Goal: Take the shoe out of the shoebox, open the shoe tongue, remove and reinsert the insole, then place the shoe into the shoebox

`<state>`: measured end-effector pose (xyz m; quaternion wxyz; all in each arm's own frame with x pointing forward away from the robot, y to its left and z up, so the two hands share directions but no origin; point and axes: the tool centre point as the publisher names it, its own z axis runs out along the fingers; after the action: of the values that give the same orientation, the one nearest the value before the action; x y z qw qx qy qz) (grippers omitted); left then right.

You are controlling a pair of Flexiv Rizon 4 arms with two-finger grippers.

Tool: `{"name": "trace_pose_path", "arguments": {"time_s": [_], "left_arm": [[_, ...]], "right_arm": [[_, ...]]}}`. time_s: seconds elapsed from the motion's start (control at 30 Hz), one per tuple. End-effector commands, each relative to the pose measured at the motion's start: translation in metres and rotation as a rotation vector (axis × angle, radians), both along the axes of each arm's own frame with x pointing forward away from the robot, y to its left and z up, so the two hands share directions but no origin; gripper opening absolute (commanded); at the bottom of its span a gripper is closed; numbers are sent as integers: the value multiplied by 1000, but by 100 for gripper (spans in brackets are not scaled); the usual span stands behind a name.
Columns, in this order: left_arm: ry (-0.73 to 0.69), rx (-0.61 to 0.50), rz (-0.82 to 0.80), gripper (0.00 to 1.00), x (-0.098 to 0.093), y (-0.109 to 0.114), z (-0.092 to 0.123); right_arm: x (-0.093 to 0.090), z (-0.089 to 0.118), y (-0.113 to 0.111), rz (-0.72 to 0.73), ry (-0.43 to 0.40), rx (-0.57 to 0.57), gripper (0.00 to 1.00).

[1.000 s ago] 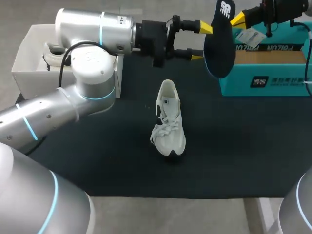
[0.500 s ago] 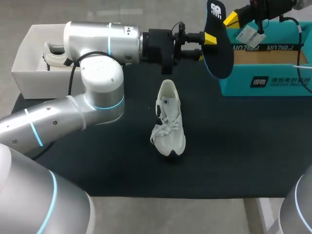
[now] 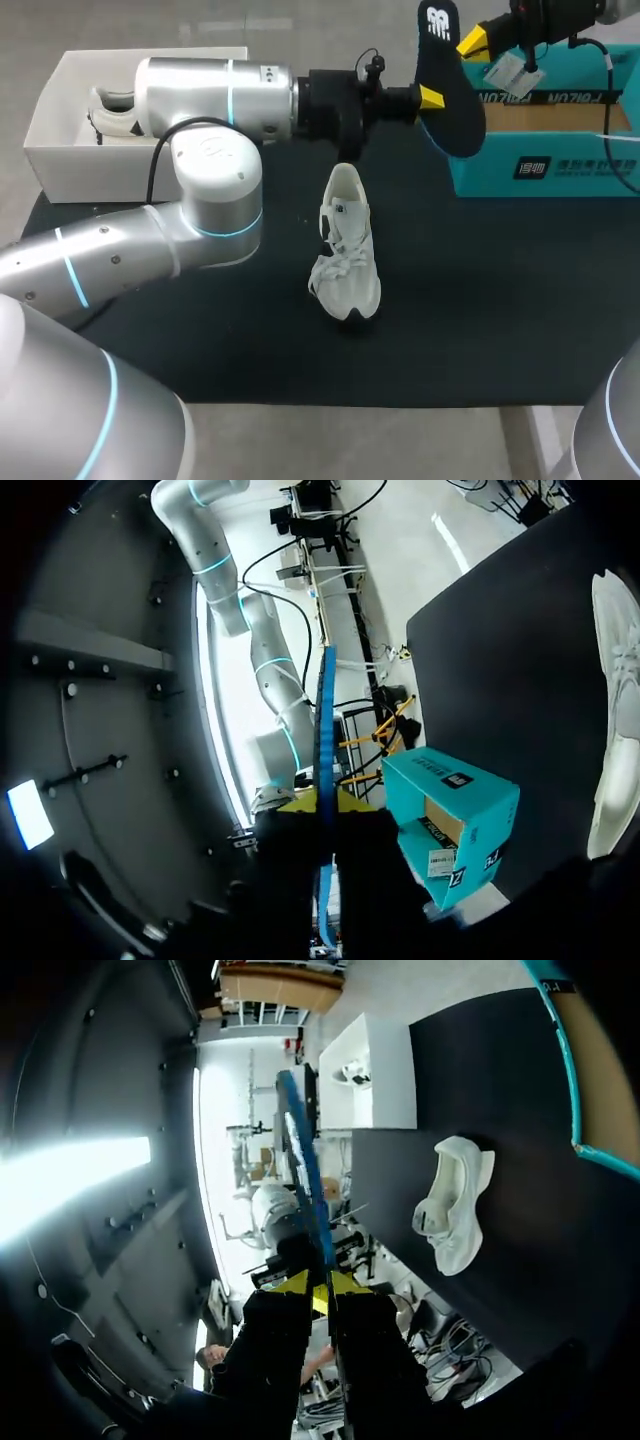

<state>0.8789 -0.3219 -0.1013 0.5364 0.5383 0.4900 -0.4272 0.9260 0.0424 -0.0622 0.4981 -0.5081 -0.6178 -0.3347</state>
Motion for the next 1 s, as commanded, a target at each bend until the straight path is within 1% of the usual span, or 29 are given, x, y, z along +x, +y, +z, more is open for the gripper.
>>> {"name": "trace_pose_path", "arguments": {"time_s": [0.03, 0.17, 0.3, 0.4, 0.57, 0.63, 0.7, 0.8, 1.0], "left_arm": [[20, -14, 13, 0, -2, 5, 1], [26, -16, 19, 0, -2, 13, 6], [54, -24, 9, 0, -2, 20, 10], [68, -22, -1, 0, -2, 24, 13], [100, -9, -12, 0, -2, 29, 14], [120, -13, -12, 0, -1, 32, 13], [127, -15, -12, 0, -1, 35, 13], [144, -27, -10, 0, -2, 40, 16], [150, -46, -22, 0, -8, 44, 25]], "right_arm": [[-9, 8, -4, -87, -52, 6, 100], [-15, 14, -13, -153, -109, 13, 100], [-21, 17, -19, -214, -214, 12, 100], [-28, 18, -21, -241, -260, 12, 100], [-39, 19, -21, -266, -313, 6, 100], [-40, 22, -24, -316, -385, -15, 100], [-43, 27, -28, -370, -426, -18, 100], [-49, 29, -32, -423, -446, -6, 100], [-57, 25, -31, -453, -444, -5, 100]]}}
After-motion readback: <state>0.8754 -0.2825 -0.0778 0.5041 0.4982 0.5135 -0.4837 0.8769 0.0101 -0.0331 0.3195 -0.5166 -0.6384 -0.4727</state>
